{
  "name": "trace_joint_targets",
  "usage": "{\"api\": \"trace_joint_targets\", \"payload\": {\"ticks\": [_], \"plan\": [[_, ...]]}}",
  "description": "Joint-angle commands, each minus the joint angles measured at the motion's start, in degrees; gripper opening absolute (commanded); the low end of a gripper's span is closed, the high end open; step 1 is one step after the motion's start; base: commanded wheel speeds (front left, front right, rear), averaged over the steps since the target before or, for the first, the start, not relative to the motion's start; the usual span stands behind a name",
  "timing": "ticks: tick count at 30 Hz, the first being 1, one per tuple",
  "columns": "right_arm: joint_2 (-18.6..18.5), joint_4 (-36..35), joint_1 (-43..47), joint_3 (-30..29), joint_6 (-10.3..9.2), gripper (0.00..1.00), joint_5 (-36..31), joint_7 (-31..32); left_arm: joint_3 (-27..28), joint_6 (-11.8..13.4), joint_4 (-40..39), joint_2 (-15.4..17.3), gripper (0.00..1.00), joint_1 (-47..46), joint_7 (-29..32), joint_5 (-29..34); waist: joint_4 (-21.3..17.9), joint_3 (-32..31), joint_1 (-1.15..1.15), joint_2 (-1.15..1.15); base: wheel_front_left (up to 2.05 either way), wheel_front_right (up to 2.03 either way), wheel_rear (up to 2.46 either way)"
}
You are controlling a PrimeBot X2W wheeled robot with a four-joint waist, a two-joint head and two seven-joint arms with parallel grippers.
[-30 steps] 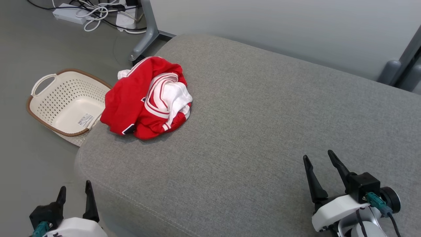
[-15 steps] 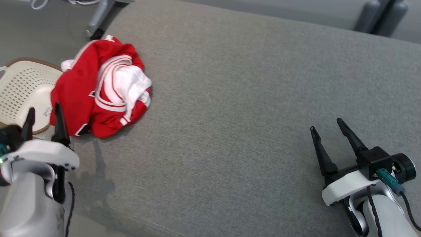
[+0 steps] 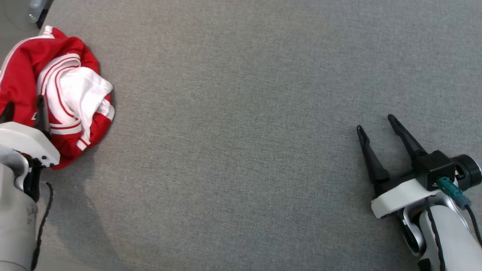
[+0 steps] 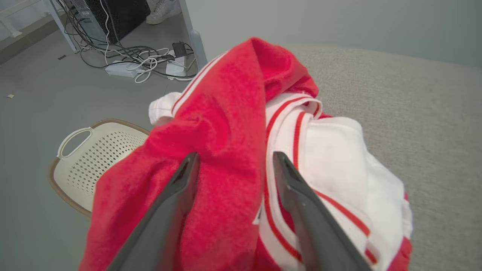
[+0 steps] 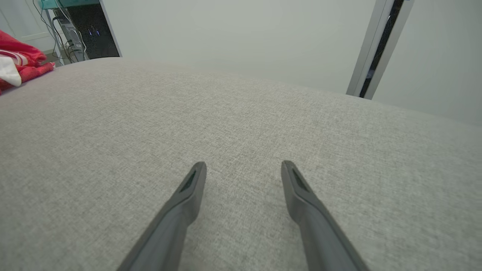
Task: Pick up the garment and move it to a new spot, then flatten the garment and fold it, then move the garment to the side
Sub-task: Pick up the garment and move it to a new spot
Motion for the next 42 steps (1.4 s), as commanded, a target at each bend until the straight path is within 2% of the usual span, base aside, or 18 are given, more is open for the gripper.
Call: {"api": "trace_joint_targets", "payload": {"ticks": [1, 4, 5, 6, 12, 16, 22, 30, 32, 42], "plan": [[-0.8, 1.1, 0.2, -0.1, -0.01, 1.00, 0.3, 0.0, 0.2, 0.1, 0.9, 1.2, 1.00, -1.7, 0.2, -0.3, -0.9, 0.9, 0.00, 0.00, 0.00, 0.00, 0.00], [-0.7, 1.5, 0.3, -0.2, -0.02, 1.00, 0.4, 0.1, -0.1, 0.7, 3.6, 1.5, 1.00, -3.1, 0.8, -0.5, -1.3, 1.2, 0.00, 0.00, 0.00, 0.00, 0.00], [-0.7, 1.6, 0.3, -0.1, -0.02, 1.00, 0.4, 0.1, -0.3, 0.9, 4.2, 1.7, 0.36, -3.4, 0.8, -0.3, -1.5, 1.2, 0.00, 0.00, 0.00, 0.00, 0.00], [-0.6, 1.8, 0.3, -0.1, -0.02, 1.00, 0.6, 0.1, -0.2, 1.2, 4.7, 1.9, 0.00, -3.8, 0.6, -0.4, -1.6, 1.1, 0.00, 0.00, 0.00, 0.00, 0.00], [0.6, 2.0, 0.0, 0.0, -0.01, 1.00, 1.5, 0.1, -0.6, 2.7, 6.5, 2.8, 0.00, -5.1, -0.1, -0.3, -2.5, -0.4, 0.00, 0.00, 0.00, 0.00, 0.00], [1.9, 1.7, 0.3, -0.5, -0.01, 1.00, 2.0, 0.1, -1.6, 1.9, 5.2, 3.2, 0.00, -6.7, -2.1, 0.1, -3.3, -2.5, 0.00, 0.00, 0.00, 0.00, 0.00], [3.7, 1.9, 1.1, -0.9, -0.02, 1.00, 3.1, 0.0, -3.7, 0.7, 1.9, 2.2, 0.00, -8.3, -3.7, 0.5, -4.9, -6.0, 0.00, 0.00, 0.00, 0.00, 0.00], [5.8, 2.6, 3.1, -1.0, -0.02, 1.00, 4.7, 0.0, -8.6, 0.0, -5.0, -3.5, 0.00, -6.6, -4.2, 0.0, -9.1, -10.7, 0.00, 0.00, 0.00, 0.00, 0.00], [6.4, 2.7, 3.2, -0.4, -0.02, 1.00, 5.2, 0.0, -11.9, -0.1, -8.0, -6.8, 0.00, -4.0, -4.1, -1.7, -11.1, -11.7, 0.00, 0.00, 0.00, 0.00, 0.00], [6.9, 2.6, 4.4, 1.1, -0.02, 1.00, 6.4, 0.0, -22.0, 0.1, -15.5, -13.2, 0.00, 3.5, -4.2, -7.7, -18.0, -13.7, 0.00, 0.00, 0.00, 0.00, 0.00]]}}
